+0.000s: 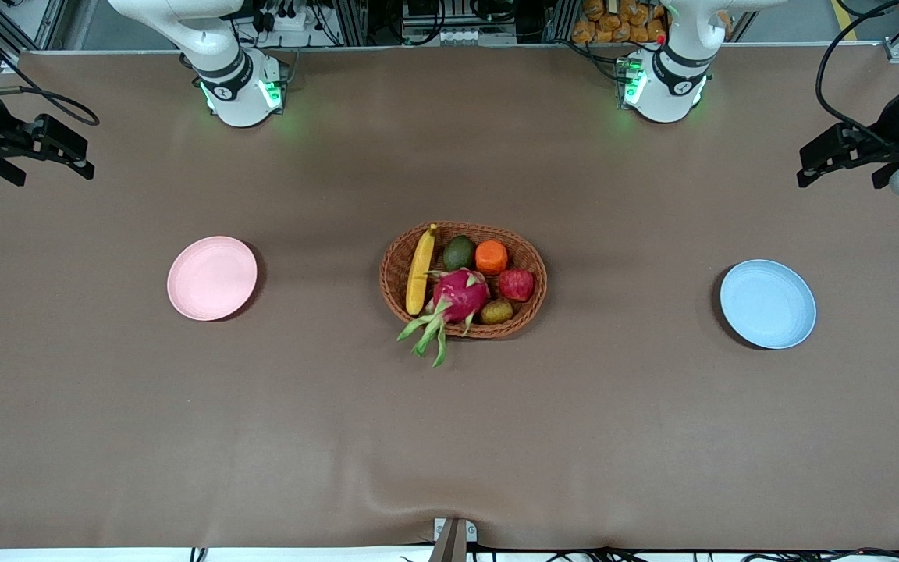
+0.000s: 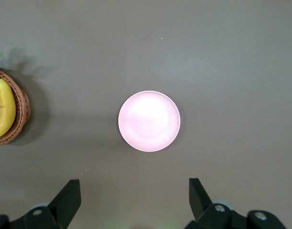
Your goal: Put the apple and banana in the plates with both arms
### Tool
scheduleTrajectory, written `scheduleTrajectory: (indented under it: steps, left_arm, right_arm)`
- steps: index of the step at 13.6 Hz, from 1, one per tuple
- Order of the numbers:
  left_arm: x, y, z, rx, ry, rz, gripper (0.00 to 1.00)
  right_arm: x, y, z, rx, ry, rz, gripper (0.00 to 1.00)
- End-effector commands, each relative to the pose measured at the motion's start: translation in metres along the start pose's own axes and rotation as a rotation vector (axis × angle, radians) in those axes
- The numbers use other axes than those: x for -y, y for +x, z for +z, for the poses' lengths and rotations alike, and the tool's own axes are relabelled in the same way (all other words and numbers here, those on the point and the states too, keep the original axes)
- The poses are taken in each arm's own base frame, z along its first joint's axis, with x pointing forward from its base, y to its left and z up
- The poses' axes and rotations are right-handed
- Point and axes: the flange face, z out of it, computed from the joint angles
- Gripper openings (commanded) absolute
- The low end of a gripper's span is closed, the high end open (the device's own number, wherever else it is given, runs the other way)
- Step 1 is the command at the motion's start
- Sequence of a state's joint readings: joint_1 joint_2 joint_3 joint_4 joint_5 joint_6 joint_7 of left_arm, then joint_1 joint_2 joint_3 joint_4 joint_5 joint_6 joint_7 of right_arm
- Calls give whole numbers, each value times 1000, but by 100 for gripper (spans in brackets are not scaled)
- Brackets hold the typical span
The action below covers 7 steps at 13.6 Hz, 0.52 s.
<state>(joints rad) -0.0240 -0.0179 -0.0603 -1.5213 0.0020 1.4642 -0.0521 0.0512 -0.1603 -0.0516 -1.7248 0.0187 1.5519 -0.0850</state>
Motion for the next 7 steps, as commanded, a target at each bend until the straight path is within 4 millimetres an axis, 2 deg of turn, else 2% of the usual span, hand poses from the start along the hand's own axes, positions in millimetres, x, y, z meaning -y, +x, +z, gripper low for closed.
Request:
scheduleTrajectory:
  steps: [1, 2, 5, 7]
  left_arm:
    - [-13, 19, 26, 49, -19, 19, 100]
    - [-24, 22, 36, 68, -19, 35, 100]
    - [-75, 32, 67, 116, -10, 58, 100]
    - [-99, 41, 92, 151, -17, 83, 100]
  right_arm:
    - [1, 2, -4, 3, 11, -13, 100]
    - [3, 2, -7, -3, 12, -17, 100]
    - [5, 4, -9, -7, 11, -13, 100]
    - [5, 4, -9, -7, 9, -13, 100]
